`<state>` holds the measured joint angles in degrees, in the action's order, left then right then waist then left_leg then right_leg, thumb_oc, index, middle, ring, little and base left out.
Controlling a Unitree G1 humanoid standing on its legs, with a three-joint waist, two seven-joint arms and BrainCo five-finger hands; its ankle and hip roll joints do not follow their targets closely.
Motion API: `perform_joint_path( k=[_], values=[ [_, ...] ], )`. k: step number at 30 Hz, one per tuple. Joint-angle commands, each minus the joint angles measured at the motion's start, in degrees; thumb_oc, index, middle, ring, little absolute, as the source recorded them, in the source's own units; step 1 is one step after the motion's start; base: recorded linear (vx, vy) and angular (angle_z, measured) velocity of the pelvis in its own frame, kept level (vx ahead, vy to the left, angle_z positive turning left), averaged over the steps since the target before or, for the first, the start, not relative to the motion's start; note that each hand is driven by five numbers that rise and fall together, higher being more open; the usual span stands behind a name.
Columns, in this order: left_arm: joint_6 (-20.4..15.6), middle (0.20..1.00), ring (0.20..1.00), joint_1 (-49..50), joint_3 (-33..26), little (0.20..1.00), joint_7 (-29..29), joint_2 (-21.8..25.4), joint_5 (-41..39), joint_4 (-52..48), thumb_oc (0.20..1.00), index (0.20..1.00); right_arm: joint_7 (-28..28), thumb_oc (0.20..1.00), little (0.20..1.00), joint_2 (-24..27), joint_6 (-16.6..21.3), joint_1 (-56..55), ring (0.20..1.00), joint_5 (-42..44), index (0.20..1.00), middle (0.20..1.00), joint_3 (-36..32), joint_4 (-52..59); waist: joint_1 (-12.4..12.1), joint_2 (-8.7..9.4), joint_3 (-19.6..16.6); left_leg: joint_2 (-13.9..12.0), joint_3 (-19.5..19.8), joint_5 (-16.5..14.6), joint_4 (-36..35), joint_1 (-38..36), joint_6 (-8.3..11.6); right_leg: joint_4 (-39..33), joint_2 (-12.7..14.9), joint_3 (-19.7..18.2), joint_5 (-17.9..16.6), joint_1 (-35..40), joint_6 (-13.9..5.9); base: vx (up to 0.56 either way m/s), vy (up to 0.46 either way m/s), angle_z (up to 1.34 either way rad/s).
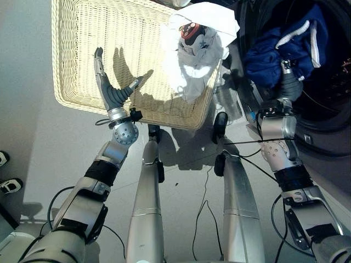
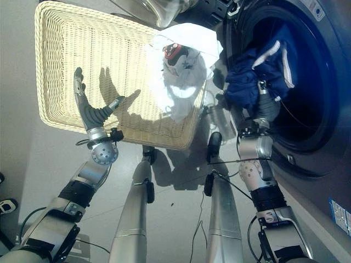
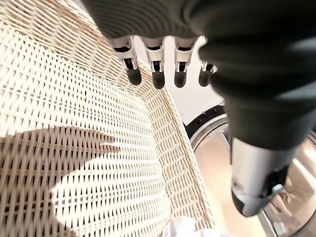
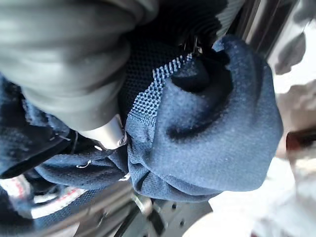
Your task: Put the clothes into the washing machine.
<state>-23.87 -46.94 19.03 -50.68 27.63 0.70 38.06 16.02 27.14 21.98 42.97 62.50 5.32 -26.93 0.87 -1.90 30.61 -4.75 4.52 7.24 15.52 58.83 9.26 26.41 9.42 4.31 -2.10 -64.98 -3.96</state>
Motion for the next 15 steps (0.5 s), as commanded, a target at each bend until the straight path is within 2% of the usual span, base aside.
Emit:
perform_joint_path(
  k=[1, 4, 5, 6, 7, 8, 9, 10, 13, 14, 15],
  values=[
    [-1.52, 1.0, 1.0, -2.19, -0.74, 1.0, 0.0, 2.66, -3.55, -0.99, 1.0, 1.0, -2.28, 0.2, 0.2, 3.37, -1.79, 1.34, 0.2, 8.52, 0.2, 0.2, 0.32, 0.68, -0.36, 0.92, -0.82, 4.27, -2.65, -1.22, 2.09, 0.4, -3.46, -3.56, -2.66, 3.36, -4.9, 1.97, -4.48, 0.01, -0.007, -0.08],
    [-0.63, 1.0, 1.0, -4.64, 1.12, 1.0, 1.19, 3.77, -5.74, 1.83, 1.0, 1.0, -1.66, 0.2, 0.2, 5.84, -4.52, 5.62, 0.2, 15.59, 0.2, 0.2, 1.8, -8.38, -0.74, 0.76, -0.82, 4.05, -2.64, -1.31, 2.12, 0.36, -3.32, -3.53, -2.76, 3.35, -4.83, 1.89, -4.21, 0.01, -0.018, -0.03],
    [-0.65, 1.0, 1.0, -6.0, 2.17, 1.0, 3.06, 4.98, -7.82, 4.71, 1.0, 1.0, -0.22, 0.2, 0.2, 10.13, -5.66, 11.9, 0.2, 21.61, 0.2, 0.2, 1.78, -17.28, -1.23, 0.59, -0.82, 3.83, -2.51, -1.85, 2.93, 0.25, -3.13, -3.11, -2.61, 3.45, -4.62, 2.12, -4.14, 0.02, -0.038, -0.01],
    [-0.9, 1.0, 1.0, -5.74, 2.37, 1.0, 3.64, 5.46, -8.65, 5.69, 1.0, 1.0, 1.51, 0.2, 0.2, 12.53, -5.04, 14.86, 0.2, 22.57, 0.2, 0.2, 0.78, -21.19, -1.46, 0.6, -0.82, 3.71, -2.32, -2.27, 3.42, 0.28, -3.09, -2.85, -2.51, 3.49, -4.45, 2.24, -4.16, 0.0, 0.0, 0.0],
    [-0.9, 1.0, 1.0, -5.74, 2.37, 1.0, 3.64, 5.46, -8.65, 5.69, 1.0, 1.0, 1.51, 0.2, 0.2, 12.53, -5.04, 14.86, 0.2, 22.57, 0.2, 0.2, 0.78, -21.19, -1.46, 0.6, -0.82, 3.71, -2.32, -2.27, 3.42, 0.28, -3.09, -2.85, -2.51, 3.49, -4.45, 2.24, -4.16, 0.02, -0.037, 0.01],
    [-1.79, 1.0, 1.0, -4.03, 3.04, 1.0, 3.39, 6.44, -8.91, 6.16, 1.0, 1.0, 5.84, 0.2, 0.2, 16.91, -2.82, 19.26, 0.2, 24.44, 0.2, 0.2, 0.37, -25.2, -1.76, 0.98, -0.82, 3.46, -1.85, -3.03, 3.83, 0.34, -3.18, -3.09, -2.73, 3.57, -4.35, 2.7, -4.19, 0.0, -0.067, -0.01],
    [-2.11, 1.0, 1.0, -2.47, 3.48, 1.0, 2.52, 6.85, -8.76, 5.73, 1.0, 1.0, 9.15, 0.2, 0.2, 19.58, 2.46, 22.11, 0.2, 23.79, 0.2, 0.2, 0.59, -27.13, -2.0, 1.25, -0.82, 3.27, -1.49, -3.23, 3.53, 0.23, -3.25, -3.54, -2.96, 3.84, -4.53, 3.17, -4.26, -0.01, -0.101, -0.07],
    [-2.83, 1.0, 1.0, -0.06, 3.71, 1.0, 1.75, 7.98, -8.55, 4.75, 1.0, 1.0, 15.36, 0.2, 0.2, 24.01, 9.2, 25.49, 0.2, 21.8, 0.2, 0.2, 1.44, -26.06, -2.24, 1.91, -0.82, 3.11, -1.03, -3.33, 2.76, -0.05, -3.3, -4.27, -3.21, 4.27, -4.71, 3.76, -4.32, -0.01, -0.073, -0.11],
    [-3.39, 1.0, 1.0, 2.15, 3.45, 1.0, 1.29, 9.28, -9.43, 4.11, 1.0, 1.0, 22.56, 0.2, 0.2, 28.47, 15.02, 26.65, 0.2, 13.06, 0.2, 0.2, 1.09, -20.63, -1.56, 2.66, -0.82, 3.12, -0.71, -3.47, 2.58, -0.66, -3.41, -4.91, -3.77, 4.16, -4.89, 4.56, -4.24, -0.01, -0.009, -0.05],
    [-3.56, 1.0, 1.0, 2.69, 3.1, 1.0, 1.47, 9.6, -9.69, 4.08, 1.0, 1.0, 25.89, 0.263, 0.263, 29.59, 15.03, 26.3, 0.263, 8.24, 0.263, 0.263, 0.6, -18.54, -1.33, 2.96, -0.82, 3.22, -0.57, -3.58, 2.64, -0.92, -3.5, -5.07, -4.02, 3.97, -4.8, 4.83, -4.13, -0.01, 0.037, 0.04],
    [-3.58, 1.0, 1.0, 2.98, 2.79, 1.0, 1.73, 9.73, -9.95, 4.12, 1.0, 1.0, 26.91, 0.567, 0.567, 30.41, 14.78, 26.16, 0.567, 6.08, 0.567, 0.567, 0.38, -17.53, -1.23, 3.12, -0.82, 3.3, -0.47, -3.64, 2.63, -1.1, -3.61, -5.07, -4.15, 3.88, -4.64, 5.01, -4.05, 0.0, 0.047, 0.04]
  ],
)
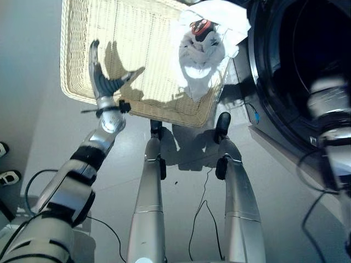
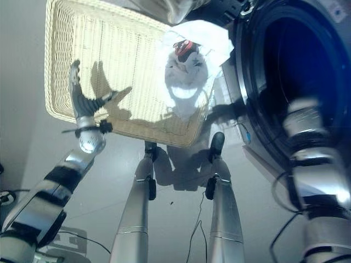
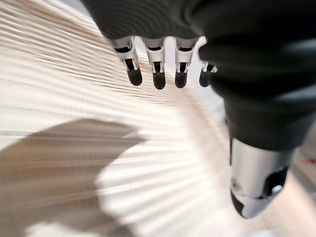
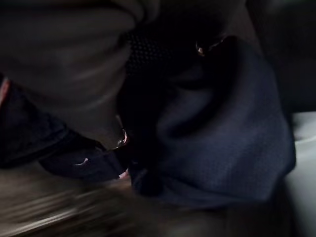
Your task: Put the clothes into the washing machine.
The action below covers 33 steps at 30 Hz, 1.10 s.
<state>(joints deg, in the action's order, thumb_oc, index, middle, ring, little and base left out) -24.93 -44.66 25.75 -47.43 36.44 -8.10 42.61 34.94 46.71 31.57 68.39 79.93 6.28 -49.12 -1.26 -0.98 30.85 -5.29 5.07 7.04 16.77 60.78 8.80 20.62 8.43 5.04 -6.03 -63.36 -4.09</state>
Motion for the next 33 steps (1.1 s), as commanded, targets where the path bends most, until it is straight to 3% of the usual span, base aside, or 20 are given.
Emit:
perform_joint_path(
  k=[1, 2, 10, 12, 13, 14, 16, 17, 18, 19, 21, 26, 33],
  values=[
    [-2.58, 1.0, 1.0, 0.95, -4.55, 1.0, -0.84, 1.02, -1.26, -0.12, 1.0, 1.0, 10.08, 0.868, 0.868, 11.56, 4.46, 0.27, 0.868, -14.79, 0.868, 0.868, -0.96, 5.62, 0.96, 2.43, -1.06, 4.03, -0.86, -3.53, 1.49, -3.29, -3.33, 0.82, -3.28, 3.06, -0.48, 3.6, -3.8, 0.01, 0.041, 0.01],
    [-2.49, 1.0, 1.0, 0.82, -4.79, 1.0, -0.26, 0.97, -1.25, 0.26, 1.0, 1.0, 10.94, 1.0, 1.0, 11.71, 3.99, 0.02, 1.0, -15.9, 1.0, 1.0, -1.16, 5.87, 0.92, 2.57, -1.06, 4.11, -0.77, -3.64, 1.54, -3.49, -3.49, 1.04, -3.26, 3.09, -0.23, 3.79, -3.73, 0.0, 0.0, 0.0],
    [-3.24, 1.0, 1.0, -1.91, -4.02, 1.0, 3.53, 1.0, -1.76, 3.4, 1.0, 1.0, 3.47, 1.0, 1.0, 10.62, -3.43, 0.27, 1.0, -14.42, 1.0, 1.0, 1.51, -2.73, -0.09, 2.1, -1.06, 5.3, 0.02, -3.59, 1.55, -3.7, -4.01, 1.31, -2.71, 3.66, 0.38, 3.96, -3.28, 0.0, 0.0, 0.0],
    [-3.03, 1.0, 1.0, -2.99, -3.23, 1.0, 3.71, 0.87, -2.13, 3.76, 1.0, 1.0, 0.46, 1.0, 1.0, 9.62, -8.81, 0.42, 1.0, -12.45, 1.0, 1.0, 2.47, -6.42, -0.41, 1.6, -1.06, 5.58, 0.1, -3.61, 1.63, -3.26, -4.17, 1.4, -2.52, 3.75, 0.45, 3.45, -3.22, 0.01, -0.011, 0.02],
    [-3.03, 1.0, 1.0, -2.99, -3.23, 1.0, 3.71, 0.87, -2.13, 3.76, 1.0, 1.0, 0.46, 1.0, 1.0, 9.62, -8.81, 0.42, 1.0, -12.45, 1.0, 1.0, 2.47, -6.42, -0.41, 1.6, -1.06, 5.58, 0.1, -3.61, 1.63, -3.26, -4.17, 1.4, -2.52, 3.75, 0.45, 3.45, -3.22, 0.01, -0.01, 0.05],
    [-2.84, 1.0, 1.0, -3.43, -2.98, 1.0, 3.74, 0.8, -2.14, 3.84, 1.0, 1.0, -1.28, 1.0, 1.0, 9.25, -11.15, 0.5, 1.0, -12.05, 1.0, 1.0, 3.12, -7.81, -0.52, 1.45, -1.06, 5.74, 0.14, -3.68, 1.62, -3.17, -4.3, 1.31, -2.47, 3.79, 0.43, 3.32, -3.15, 0.0, -0.002, 0.09],
    [-2.84, 1.0, 1.0, -3.43, -2.98, 1.0, 3.74, 0.8, -2.14, 3.84, 1.0, 1.0, -1.28, 1.0, 1.0, 9.25, -11.15, 0.5, 1.0, -12.05, 1.0, 1.0, 3.12, -7.81, -0.52, 1.45, -1.06, 5.74, 0.14, -3.68, 1.62, -3.17, -4.3, 1.31, -2.47, 3.79, 0.43, 3.32, -3.15, 0.0, -0.001, 0.08],
    [-2.09, 1.0, 1.0, -4.08, -2.6, 1.0, 3.85, 0.92, -2.64, 3.46, 1.0, 1.0, -1.57, 1.0, 1.0, 8.34, -19.25, 0.38, 1.0, -16.59, 1.0, 1.0, 5.68, -9.88, -0.65, 1.32, -1.06, 5.7, -0.15, -3.73, 1.78, -2.98, -4.32, 1.2, -2.5, 3.87, 0.35, 3.14, -3.03, 0.0, 0.0, 0.0],
    [-2.1, 1.0, 1.0, -4.41, -2.33, 1.0, 3.83, 0.86, -2.65, 3.75, 1.0, 1.0, -1.93, 1.0, 1.0, 8.13, -23.16, 0.68, 1.0, -19.14, 1.0, 1.0, 7.01, -11.23, -0.68, 1.37, -1.06, 5.66, -0.23, -3.66, 1.71, -3.12, -4.4, 1.07, -2.55, 3.88, 0.2, 3.25, -3.0, 0.0, 0.0, 0.0],
    [-2.1, 1.0, 1.0, -4.41, -2.33, 1.0, 3.83, 0.86, -2.65, 3.75, 1.0, 1.0, -1.93, 1.0, 1.0, 8.13, -23.16, 0.68, 1.0, -19.14, 1.0, 1.0, 7.01, -11.23, -0.68, 1.37, -1.06, 5.66, -0.23, -3.66, 1.71, -3.12, -4.4, 1.07, -2.55, 3.88, 0.2, 3.25, -3.0, 0.0, 0.0, 0.0],
    [-1.46, 1.0, 1.0, -5.33, -1.82, 1.0, 3.88, 0.71, -2.27, 3.43, 1.0, 1.0, -0.32, 1.0, 1.0, 8.67, -28.88, 2.44, 1.0, -28.19, 1.0, 1.0, 11.69, -13.78, -1.07, 1.54, -1.06, 5.61, -0.15, -3.61, 1.92, -2.86, -4.54, 1.1, -2.4, 4.24, 0.03, 3.31, -3.11, 0.0, -0.046, 0.0],
    [-0.95, 1.0, 1.0, -6.85, -1.38, 1.0, 4.58, 0.57, -2.04, 3.17, 1.0, 1.0, 3.84, 1.0, 1.0, 7.05, -30.89, 4.4, 1.0, -38.46, 1.0, 1.0, 15.02, -10.9, -1.2, 1.32, -1.06, 5.62, -0.2, -3.68, 1.92, -2.31, -4.65, 1.49, -2.25, 4.51, 0.27, 2.75, -3.23, 0.0, -0.009, 0.0],
    [0.01, 1.0, 1.0, -7.96, -1.79, 1.0, 4.89, -1.44, -1.66, 3.5, 1.0, 1.0, 8.91, 1.0, 1.0, 1.13, -31.25, -0.05, 1.0, -52.73, 1.0, 1.0, 16.56, 4.04, -0.3, 0.39, -1.06, 5.73, -1.03, -3.64, 1.21, -1.74, -4.68, 1.87, -2.15, 3.9, 0.95, 1.29, -3.34, -0.01, 0.027, 0.0]
  ],
)
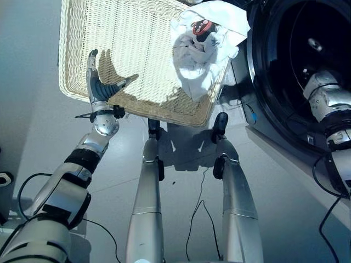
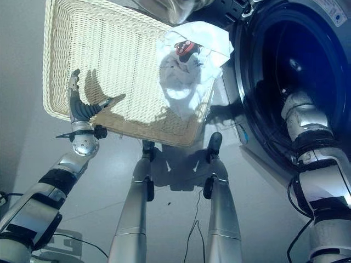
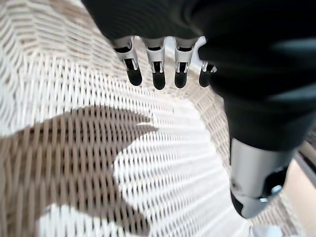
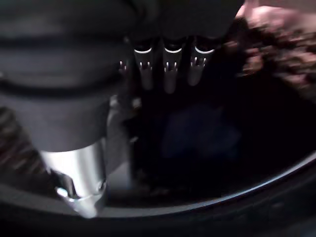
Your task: Put the clothes into the washing machine.
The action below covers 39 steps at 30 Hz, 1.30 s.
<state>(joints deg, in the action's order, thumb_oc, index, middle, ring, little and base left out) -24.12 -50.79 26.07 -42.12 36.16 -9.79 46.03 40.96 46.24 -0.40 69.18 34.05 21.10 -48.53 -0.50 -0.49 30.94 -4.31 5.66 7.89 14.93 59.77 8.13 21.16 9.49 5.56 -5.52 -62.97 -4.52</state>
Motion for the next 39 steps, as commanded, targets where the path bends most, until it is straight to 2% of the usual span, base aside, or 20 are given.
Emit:
perform_joint_path(
  k=[1, 3, 5, 6, 7, 11, 12, 17, 24, 30, 35, 39],
  values=[
    [-0.7, 1.0, 1.0, -1.84, -2.28, 1.0, -0.73, -1.56, 0.08, 0.33, 1.0, 1.0, 3.56, 1.0, 1.0, 0.66, 0.82, -2.14, 1.0, -10.25, 1.0, 1.0, 1.85, 6.15, -0.84, -0.27, -1.15, 4.73, -1.83, -4.41, 2.91, -0.71, -4.03, 1.46, -3.28, 3.21, 0.6, 0.7, -2.86, -0.02, 0.055, -0.01],
    [-0.54, 1.0, 1.0, -1.4, -2.98, 1.0, -1.94, -2.68, 1.04, 0.48, 1.0, 1.0, 3.52, 1.0, 1.0, -1.94, 1.96, -5.78, 1.0, -16.48, 1.0, 1.0, 0.53, 11.0, -0.43, -0.54, -1.15, 4.62, -2.3, -4.43, 2.74, -0.53, -3.95, 1.66, -3.28, 2.85, 0.98, 0.23, -2.94, -0.02, 0.038, 0.0],
    [-0.38, 1.0, 1.0, -1.38, -3.39, 1.0, -2.34, -3.01, 1.16, 0.55, 1.0, 1.0, 4.09, 1.0, 1.0, -3.09, 2.08, -7.51, 1.0, -19.22, 1.0, 1.0, 0.2, 14.08, -0.2, -0.67, -1.15, 4.65, -2.44, -4.38, 2.54, -0.4, -3.95, 1.6, -3.28, 2.73, 1.1, 0.01, -2.98, 0.0, 0.0, 0.0],
    [-0.47, 1.0, 1.0, -1.15, -3.98, 1.0, -2.72, -3.47, 1.53, 0.88, 1.0, 1.0, 4.24, 1.0, 1.0, -4.34, 2.57, -9.49, 1.0, -23.82, 1.0, 1.0, 0.16, 16.9, 0.06, -0.76, -1.15, 4.63, -2.64, -4.38, 2.55, -0.25, -3.94, 1.7, -3.28, 2.56, 1.17, -0.26, -2.96, 0.0, 0.0, 0.0],
    [-0.47, 1.0, 1.0, -1.15, -3.98, 1.0, -2.72, -3.47, 1.53, 0.88, 1.0, 1.0, 4.24, 1.0, 1.0, -4.34, 2.57, -9.49, 1.0, -23.82, 1.0, 1.0, 0.16, 16.9, 0.06, -0.76, -1.15, 4.63, -2.64, -4.38, 2.55, -0.25, -3.94, 1.7, -3.28, 2.56, 1.17, -0.26, -2.96, 0.0, 0.0, 0.0],
    [-0.44, 1.0, 1.0, -0.3, -5.51, 1.0, -3.56, -4.61, 2.12, 0.91, 1.0, 1.0, 3.76, 1.0, 1.0, -6.93, 2.47, -13.46, 1.0, -32.82, 1.0, 1.0, 0.15, 23.81, 0.66, -0.87, -1.15, 4.57, -3.08, -4.25, 2.2, -0.33, -3.87, 1.57, -3.46, 2.19, 1.31, -0.39, -3.02, 0.0, 0.0, 0.0],
    [-0.43, 1.0, 1.0, 0.06, -6.22, 1.0, -4.15, -5.35, 2.28, 0.67, 1.0, 1.0, 2.73, 1.0, 1.0, -7.87, 2.48, -14.69, 1.0, -37.27, 1.0, 1.0, 1.03, 26.22, 0.89, -0.91, -1.15, 4.59, -3.28, -4.1, 2.11, -0.3, -3.87, 1.55, -3.54, 2.03, 1.28, -0.53, -3.01, 0.0, 0.0, 0.0],
    [-0.17, 1.0, 1.0, 0.27, -7.26, 1.0, -4.19, -6.43, 3.32, 0.1, 1.0, 1.0, 0.48, 1.0, 1.0, -9.45, 3.43, -16.06, 1.0, -45.62, 1.0, 1.0, 4.24, 30.83, 1.0, -1.11, -1.15, 4.66, -3.6, -3.63, 1.98, -0.18, -3.74, 1.38, -3.5, 1.98, 1.31, -0.58, -2.92, 0.0, 0.0, 0.0],
    [1.17, 1.0, 1.0, -0.04, -7.84, 1.0, -4.28, -7.62, 3.9, -0.74, 1.0, 1.0, 1.0, 1.0, 1.0, -10.24, 5.76, -14.5, 1.0, -57.01, 1.0, 1.0, 8.53, 34.29, 0.75, -1.31, -1.15, 5.01, -3.63, -3.31, 2.33, 0.1, -3.82, 1.65, -3.58, 1.94, 1.35, -0.8, -2.84, 0.0, 0.0, 0.0],
    [1.18, 1.0, 1.0, -0.96, -7.81, 1.0, -3.02, -7.99, 4.02, -0.03, 1.0, 1.0, 0.54, 1.0, 1.0, -10.26, 5.95, -9.47, 1.0, -61.73, 1.0, 1.0, 13.89, 34.32, -0.13, -1.42, -1.15, 5.43, -3.26, -3.03, 2.69, 0.16, -3.76, 1.58, -3.45, 2.41, 1.23, -0.57, -2.71, 0.0, -0.014, 0.02],
    [0.99, 1.0, 1.0, -1.7, -7.11, 1.0, -2.29, -8.32, 3.98, 0.71, 1.0, 1.0, -0.43, 1.0, 1.0, -10.61, 3.79, -4.2, 1.0, -62.89, 1.0, 1.0, 18.83, 32.89, -1.1, -1.68, -1.15, 5.84, -2.83, -2.81, 2.79, 0.04, -3.81, 1.81, -3.34, 2.75, 1.2, -0.46, -2.56, 0.0, -0.014, 0.03],
    [0.95, 1.0, 1.0, -2.97, -6.76, 1.0, -1.32, -8.31, 4.02, 1.45, 1.0, 1.0, -3.66, 1.0, 1.0, -11.57, -0.46, 0.27, 1.0, -62.33, 1.0, 1.0, 22.52, 30.19, -1.88, -1.77, -1.15, 6.1, -2.59, -2.19, 3.03, 0.71, -3.72, 1.82, -3.11, 3.22, 0.71, -0.85, -2.4, 0.0, -0.005, 0.01]
  ],
)
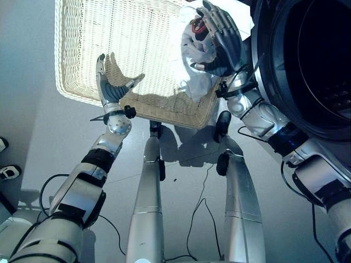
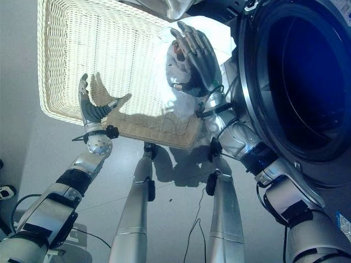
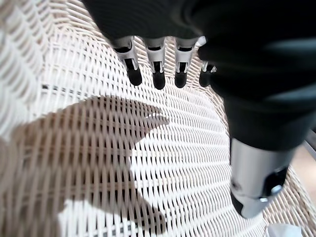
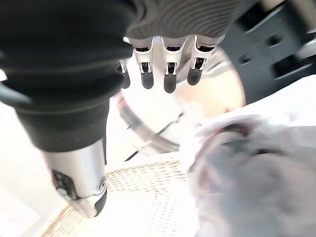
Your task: Put the clothes into the washing machine.
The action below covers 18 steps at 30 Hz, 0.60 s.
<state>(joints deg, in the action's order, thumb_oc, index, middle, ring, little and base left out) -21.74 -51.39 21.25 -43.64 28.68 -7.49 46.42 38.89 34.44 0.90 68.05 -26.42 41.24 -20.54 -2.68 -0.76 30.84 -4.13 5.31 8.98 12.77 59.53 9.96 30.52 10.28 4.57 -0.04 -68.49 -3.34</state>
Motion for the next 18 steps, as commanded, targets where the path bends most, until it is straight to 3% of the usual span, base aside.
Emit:
perform_joint_path(
  k=[1, 3, 4, 6, 10, 18],
  values=[
    [-1.43, 1.0, 1.0, -2.64, -1.62, 1.0, 0.34, -0.86, 1.66, 1.21, 1.0, 1.0, -2.63, 1.0, 1.0, 0.0, -3.48, 2.27, 1.0, -1.15, 1.0, 1.0, 3.38, 1.12, 0.06, -1.49, -1.05, 6.04, -2.13, -3.2, 5.22, 0.96, -5.57, -7.48, -3.86, 4.28, -4.87, 4.63, -3.56, 0.01, -0.028, 0.04],
    [-1.24, 1.0, 1.0, -2.64, -1.21, 1.0, 0.37, -1.0, 1.55, 1.17, 1.0, 1.0, -3.61, 1.0, 1.0, -0.11, -5.14, 3.04, 1.0, -0.4, 1.0, 1.0, 4.72, -0.28, -0.21, -1.56, -1.05, 6.1, -2.07, -3.52, 5.49, 0.71, -5.58, -7.08, -3.83, 4.39, -4.56, 4.86, -3.56, 0.02, -0.023, 0.04],
    [-0.85, 1.0, 1.0, -3.51, -0.78, 1.0, 0.72, -0.65, 1.08, 1.23, 1.0, 1.0, -6.18, 1.0, 1.0, -0.2, -8.34, 4.66, 1.0, 1.65, 1.0, 1.0, 6.42, -2.71, -0.42, -1.59, -1.05, 6.19, -2.03, -3.08, 5.57, 1.35, -5.56, -7.1, -3.81, 4.6, -5.0, 4.31, -3.44, 0.02, -0.017, 0.04],
    [-0.9, 1.0, 1.0, -3.54, -0.28, 1.0, 0.67, -0.81, 0.86, 1.53, 1.0, 1.0, -7.69, 1.0, 1.0, -0.52, -9.76, 5.22, 1.0, 2.67, 1.0, 1.0, 7.28, -4.45, -0.59, -1.62, -1.05, 6.23, -2.02, -3.4, 5.57, 0.8, -5.62, -7.0, -3.85, 4.68, -4.72, 4.78, -3.42, 0.02, -0.015, 0.04],
    [-0.16, 1.0, 1.0, -4.62, 0.74, 1.0, 0.92, -0.65, 0.48, 1.54, 1.0, 1.0, -14.71, 1.0, 1.0, -1.05, -16.02, 7.12, 1.0, 6.08, 1.0, 1.0, 10.54, -9.73, -1.23, -1.6, -1.05, 6.3, -1.85, -3.21, 5.81, 1.34, -5.64, -6.41, -3.48, 5.26, -4.85, 4.26, -3.31, 0.0, -0.003, 0.01],
    [0.54, 1.0, 1.0, -5.55, 1.98, 1.0, 1.25, -0.58, -0.27, 1.47, 1.0, 1.0, -26.83, 1.0, 1.0, -2.07, -28.35, 9.08, 1.0, 3.08, 1.0, 1.0, 13.26, -17.34, -1.92, -1.85, -1.05, 6.31, -1.78, -2.7, 5.52, 1.34, -5.68, -6.33, -3.19, 5.91, -5.39, 4.18, -3.23, 0.0, 0.0, 0.0]
  ],
)
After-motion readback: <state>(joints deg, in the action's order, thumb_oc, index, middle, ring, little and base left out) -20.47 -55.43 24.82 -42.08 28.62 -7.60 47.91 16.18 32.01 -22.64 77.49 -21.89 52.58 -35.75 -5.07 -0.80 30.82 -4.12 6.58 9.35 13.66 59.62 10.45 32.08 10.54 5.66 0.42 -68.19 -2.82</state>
